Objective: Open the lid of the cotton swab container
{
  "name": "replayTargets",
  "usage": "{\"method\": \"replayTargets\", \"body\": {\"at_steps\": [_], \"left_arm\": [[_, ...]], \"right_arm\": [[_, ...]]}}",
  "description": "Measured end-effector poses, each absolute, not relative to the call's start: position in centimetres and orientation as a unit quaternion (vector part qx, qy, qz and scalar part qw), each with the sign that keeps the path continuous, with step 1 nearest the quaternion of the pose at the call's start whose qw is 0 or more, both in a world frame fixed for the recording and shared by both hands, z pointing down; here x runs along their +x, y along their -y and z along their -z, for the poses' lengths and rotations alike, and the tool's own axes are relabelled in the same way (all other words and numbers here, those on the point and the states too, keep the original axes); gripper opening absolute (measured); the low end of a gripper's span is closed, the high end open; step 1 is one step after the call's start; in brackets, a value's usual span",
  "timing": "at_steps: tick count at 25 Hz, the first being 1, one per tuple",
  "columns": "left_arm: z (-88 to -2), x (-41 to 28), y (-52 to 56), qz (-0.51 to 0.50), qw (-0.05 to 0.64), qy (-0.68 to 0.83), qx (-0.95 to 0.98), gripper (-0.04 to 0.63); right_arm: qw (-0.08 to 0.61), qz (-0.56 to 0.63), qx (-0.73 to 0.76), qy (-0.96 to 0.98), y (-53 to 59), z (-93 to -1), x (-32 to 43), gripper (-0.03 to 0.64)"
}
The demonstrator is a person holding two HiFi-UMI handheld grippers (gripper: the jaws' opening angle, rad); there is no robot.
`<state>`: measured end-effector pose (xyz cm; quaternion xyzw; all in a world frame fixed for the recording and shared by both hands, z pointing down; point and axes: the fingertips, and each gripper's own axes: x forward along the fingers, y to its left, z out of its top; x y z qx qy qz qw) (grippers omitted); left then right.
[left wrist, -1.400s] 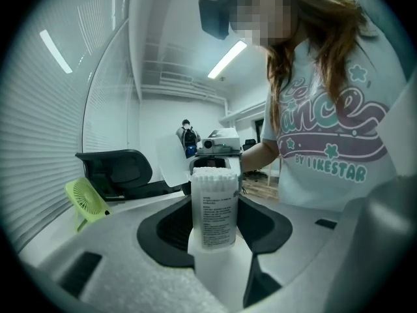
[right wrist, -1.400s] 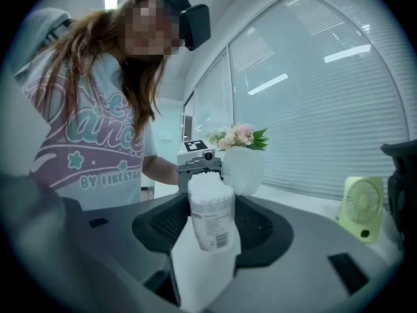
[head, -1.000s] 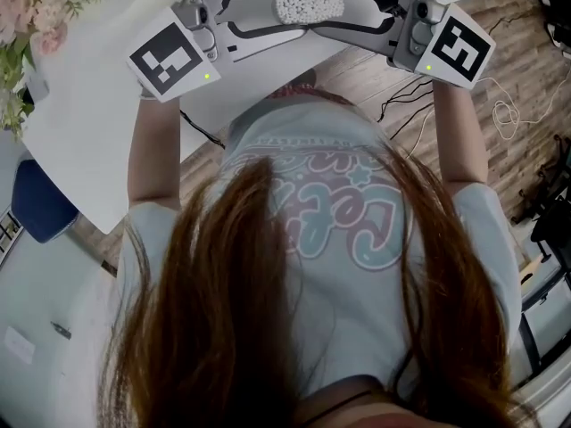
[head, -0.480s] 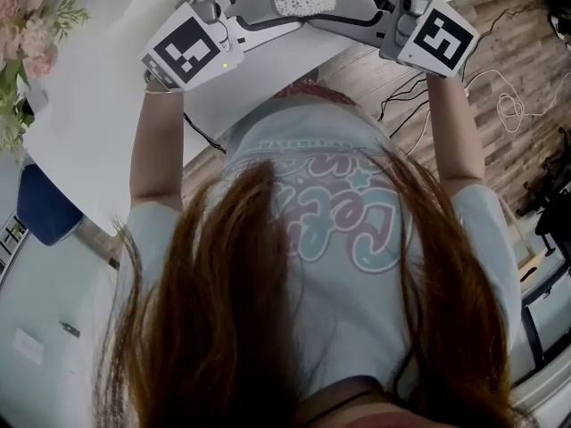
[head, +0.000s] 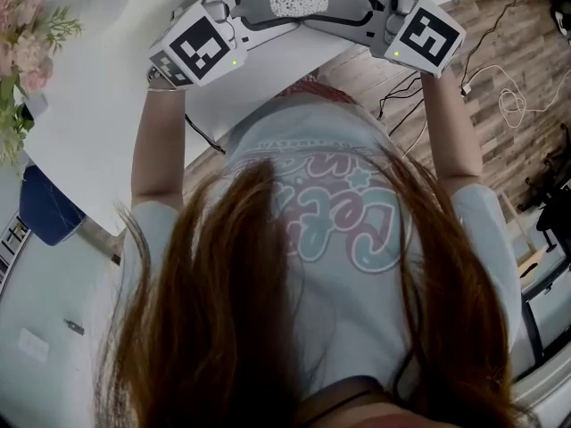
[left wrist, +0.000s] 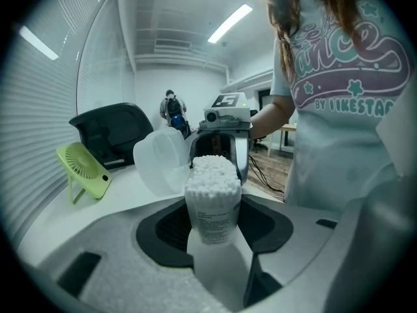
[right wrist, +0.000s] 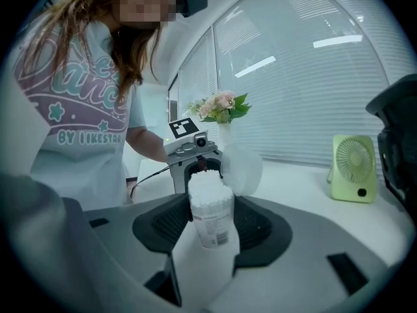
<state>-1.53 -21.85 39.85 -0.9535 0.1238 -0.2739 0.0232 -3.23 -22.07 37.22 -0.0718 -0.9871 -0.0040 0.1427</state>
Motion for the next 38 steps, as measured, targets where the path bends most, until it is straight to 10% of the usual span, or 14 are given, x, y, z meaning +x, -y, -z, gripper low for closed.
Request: {"method": "replayTargets", "body": {"at_steps": [38], "left_arm": [[-41.9, -2.2, 22.3, 0.282, -0.033, -0.163, -0.945, 0.22]], "right_arm": [[0.188, -0.028, -0.031, 0.981, 22.6, -40.1, -3.0, 0.282]]}}
